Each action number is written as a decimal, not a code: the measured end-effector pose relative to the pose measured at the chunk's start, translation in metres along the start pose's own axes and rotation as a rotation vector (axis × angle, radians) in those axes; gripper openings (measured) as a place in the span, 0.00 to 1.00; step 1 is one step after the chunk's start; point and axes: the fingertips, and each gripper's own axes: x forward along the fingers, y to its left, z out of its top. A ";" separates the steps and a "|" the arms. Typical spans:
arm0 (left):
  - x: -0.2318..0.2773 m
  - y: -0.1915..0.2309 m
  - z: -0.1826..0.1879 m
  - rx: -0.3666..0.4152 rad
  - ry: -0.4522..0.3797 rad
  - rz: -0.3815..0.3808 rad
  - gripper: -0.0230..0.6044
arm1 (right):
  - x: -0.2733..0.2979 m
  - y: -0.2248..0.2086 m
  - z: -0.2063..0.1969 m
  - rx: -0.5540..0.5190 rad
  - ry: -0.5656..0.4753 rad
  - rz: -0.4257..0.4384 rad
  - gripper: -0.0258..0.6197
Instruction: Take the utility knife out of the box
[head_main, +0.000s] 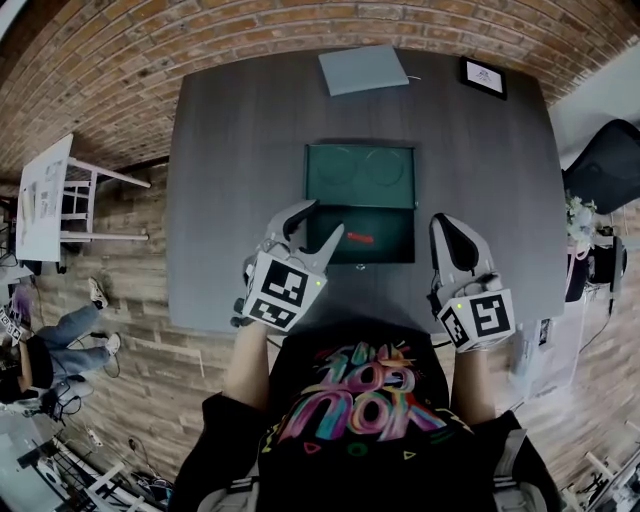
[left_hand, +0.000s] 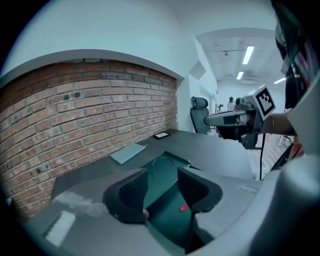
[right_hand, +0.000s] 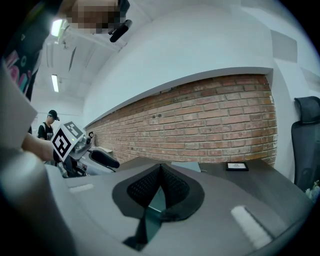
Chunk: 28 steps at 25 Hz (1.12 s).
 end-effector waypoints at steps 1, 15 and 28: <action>0.004 -0.004 -0.004 0.011 0.013 -0.016 0.32 | -0.001 -0.001 -0.001 0.003 0.001 -0.003 0.04; 0.060 -0.066 -0.077 0.243 0.282 -0.306 0.32 | -0.012 -0.009 -0.023 0.036 0.046 -0.035 0.04; 0.100 -0.092 -0.126 0.353 0.475 -0.468 0.32 | -0.013 -0.025 -0.035 0.067 0.075 -0.064 0.04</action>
